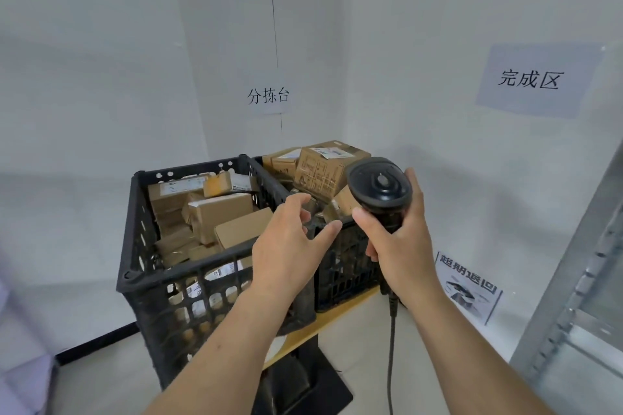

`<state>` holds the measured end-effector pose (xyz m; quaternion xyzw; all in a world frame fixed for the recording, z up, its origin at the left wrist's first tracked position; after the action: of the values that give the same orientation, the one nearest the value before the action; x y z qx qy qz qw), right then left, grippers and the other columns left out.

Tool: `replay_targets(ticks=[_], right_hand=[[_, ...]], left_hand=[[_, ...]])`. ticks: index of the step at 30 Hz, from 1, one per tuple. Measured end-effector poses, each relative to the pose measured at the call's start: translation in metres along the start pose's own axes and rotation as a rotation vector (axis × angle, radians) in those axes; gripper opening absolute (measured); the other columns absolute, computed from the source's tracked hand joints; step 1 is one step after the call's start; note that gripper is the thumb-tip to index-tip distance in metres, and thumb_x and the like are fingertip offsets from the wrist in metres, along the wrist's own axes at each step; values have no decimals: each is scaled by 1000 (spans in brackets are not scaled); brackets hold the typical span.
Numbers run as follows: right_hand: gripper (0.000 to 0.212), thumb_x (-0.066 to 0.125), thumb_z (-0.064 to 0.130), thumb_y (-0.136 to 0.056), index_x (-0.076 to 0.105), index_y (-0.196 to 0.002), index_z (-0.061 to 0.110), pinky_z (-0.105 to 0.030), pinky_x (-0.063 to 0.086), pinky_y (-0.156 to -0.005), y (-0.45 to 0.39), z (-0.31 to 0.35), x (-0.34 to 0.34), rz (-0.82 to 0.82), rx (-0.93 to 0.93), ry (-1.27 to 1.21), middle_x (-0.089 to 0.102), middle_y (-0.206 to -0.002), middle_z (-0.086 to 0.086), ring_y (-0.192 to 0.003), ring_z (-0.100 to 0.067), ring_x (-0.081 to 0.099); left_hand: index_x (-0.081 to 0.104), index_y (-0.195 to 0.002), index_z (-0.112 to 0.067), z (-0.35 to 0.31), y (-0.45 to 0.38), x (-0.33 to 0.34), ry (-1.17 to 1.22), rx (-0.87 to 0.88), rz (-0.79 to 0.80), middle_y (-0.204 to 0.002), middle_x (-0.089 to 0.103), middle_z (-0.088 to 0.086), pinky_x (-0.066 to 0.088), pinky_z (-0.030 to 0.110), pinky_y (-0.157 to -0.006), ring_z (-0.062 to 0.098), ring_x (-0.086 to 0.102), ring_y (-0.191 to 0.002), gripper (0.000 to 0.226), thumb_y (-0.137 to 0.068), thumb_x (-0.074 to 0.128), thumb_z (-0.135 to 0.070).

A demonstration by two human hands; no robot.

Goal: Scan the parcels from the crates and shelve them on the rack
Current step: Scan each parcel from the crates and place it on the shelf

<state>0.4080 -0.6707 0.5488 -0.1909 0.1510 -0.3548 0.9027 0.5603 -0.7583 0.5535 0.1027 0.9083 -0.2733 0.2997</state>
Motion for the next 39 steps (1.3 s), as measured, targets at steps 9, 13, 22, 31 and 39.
replay_targets(ticks=[9, 13, 22, 31, 39], right_hand=[[95, 71, 38, -87, 5, -156, 41, -31, 59, -65, -121, -41, -4, -87, 52, -49, 59, -128, 8, -83, -21, 67], [94, 69, 37, -89, 5, -157, 37, -18, 51, -53, -179, -59, -2, -96, 80, -76, 53, -140, 3, -76, -19, 69], [89, 67, 39, -90, 9, -156, 30, -18, 49, -55, -269, -103, 40, -69, 174, -82, 64, -122, -9, -48, -4, 62], [83, 70, 37, -88, 19, -153, 27, -21, 48, -55, -294, -151, 69, -201, 352, -58, 65, -118, -8, -43, -2, 60], [88, 71, 41, -86, 15, -153, 30, -43, 61, -78, -292, -166, 75, -248, 518, 56, 67, -110, -3, -59, -15, 67]], left_hand=[[40, -135, -28, -10, -130, 54, -92, 67, 14, -115, 55, -10, 51, 38, -83, 11, 55, -99, 62, -85, 59, -59], [39, -137, -26, -12, -187, 80, -127, 65, 33, -124, 54, -4, 51, 44, -88, 17, 56, -108, 62, -87, 58, -56], [32, -145, -24, 29, -276, 115, -217, 1, 93, -146, 39, 4, 42, 43, -96, 23, 45, -128, 63, -92, 52, -53], [33, -148, -18, 84, -338, 151, -226, -59, 321, -148, 41, 9, 39, 46, -106, 29, 42, -132, 62, -96, 41, -52], [41, -136, -13, 104, -344, 164, -214, -102, 442, -126, 58, 10, 43, 38, -87, 25, 54, -107, 47, -98, 42, -40]])
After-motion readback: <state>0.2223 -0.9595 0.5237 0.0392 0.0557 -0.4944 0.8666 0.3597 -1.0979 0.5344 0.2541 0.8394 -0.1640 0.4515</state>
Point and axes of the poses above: each hand's wrist, its own y-axis away from the middle knuckle, its own x-axis out of the palm, z = x × y, the point moved 8 cm from there along -y, towards the middle knuckle
